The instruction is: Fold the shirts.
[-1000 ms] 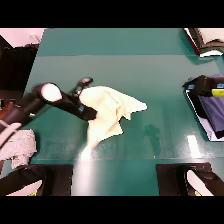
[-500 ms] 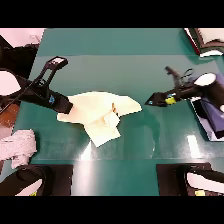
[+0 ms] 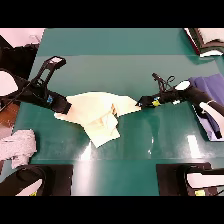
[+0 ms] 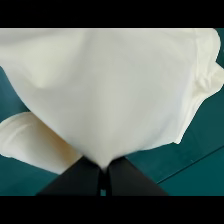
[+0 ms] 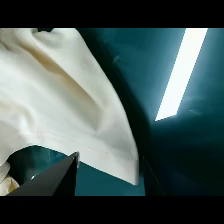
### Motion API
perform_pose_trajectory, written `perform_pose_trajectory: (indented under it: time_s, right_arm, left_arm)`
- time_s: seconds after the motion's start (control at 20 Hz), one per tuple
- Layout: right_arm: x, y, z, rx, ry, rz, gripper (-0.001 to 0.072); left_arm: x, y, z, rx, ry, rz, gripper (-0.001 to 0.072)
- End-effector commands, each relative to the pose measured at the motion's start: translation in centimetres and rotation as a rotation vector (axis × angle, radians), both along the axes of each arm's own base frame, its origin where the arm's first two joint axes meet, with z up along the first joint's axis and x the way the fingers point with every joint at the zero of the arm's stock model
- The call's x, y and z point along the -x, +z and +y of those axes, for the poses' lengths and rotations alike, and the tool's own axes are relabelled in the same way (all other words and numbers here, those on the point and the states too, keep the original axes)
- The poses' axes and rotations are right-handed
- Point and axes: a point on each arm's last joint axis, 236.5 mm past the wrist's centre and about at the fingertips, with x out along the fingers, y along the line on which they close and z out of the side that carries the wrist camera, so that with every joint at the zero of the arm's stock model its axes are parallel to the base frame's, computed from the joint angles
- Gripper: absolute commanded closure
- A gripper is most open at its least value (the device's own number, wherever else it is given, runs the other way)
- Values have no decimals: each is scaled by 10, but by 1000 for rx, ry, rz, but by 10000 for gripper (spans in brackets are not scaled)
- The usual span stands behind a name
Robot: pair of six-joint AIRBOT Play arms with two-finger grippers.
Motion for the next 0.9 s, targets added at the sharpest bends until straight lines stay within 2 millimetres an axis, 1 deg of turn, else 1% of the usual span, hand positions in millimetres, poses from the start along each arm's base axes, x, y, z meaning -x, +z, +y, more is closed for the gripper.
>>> perform_pose_trajectory:
  time_s: [0.0, 0.15, 0.2, 0.25, 0.35, 0.4, 0.45, 0.5, 0.55, 0.6, 0.65, 0.7, 0.75, 0.8, 0.85]
  right_arm:
    - [-7, -6, -2, 14, -15, -20, 262]
    - [-7, -5, 0, 13, -14, -22, 267]
    - [-4, -6, 2, 11, -4, -16, 320]
    - [0, -5, 8, 9, 14, -11, 408]
    - [6, -5, 22, 14, 65, -35, 690]
    - [6, -2, 26, 17, 81, -57, 690]
    - [3, 5, 27, 18, 79, -83, 692]
    - [-2, 20, 24, 16, 64, -125, 693]
    - [-11, 45, 17, 10, 38, -191, 693]
    - [-21, 76, 7, 2, 13, -265, 693]
    - [-30, 120, -4, -9, -11, -361, 694]
    - [-37, 167, -15, -19, -38, -460, 694]
    - [-40, 222, -27, -25, -64, -582, 694]
    - [-39, 274, -38, -31, -99, -691, 694]
    - [-32, 329, -48, -33, -127, -811, 694]
  left_arm:
    - [-1, 1, 1, -1, 2, -3, 682]
    - [-1, 1, 1, -1, 2, -3, 682]
    - [-1, 1, 1, -1, 2, -3, 681]
    - [-1, 1, 1, -1, 2, -3, 682]
    - [-3, 2, 0, 3, 4, -12, 682]
    - [-5, 2, 0, 2, 7, -22, 682]
    - [-7, 3, 3, -10, 10, -34, 682]
    - [-11, 8, 9, -30, 16, -51, 682]
    - [-16, 19, 16, -55, 25, -86, 682]
    - [-23, 36, 22, -73, 35, -138, 682]
    - [-32, 62, 28, -85, 49, -209, 682]
    - [-39, 93, 31, -76, 62, -287, 682]
    - [-41, 124, 31, -51, 70, -356, 682]
    - [-41, 157, 31, -19, 76, -428, 682]
    - [-39, 192, 31, 18, 82, -508, 682]
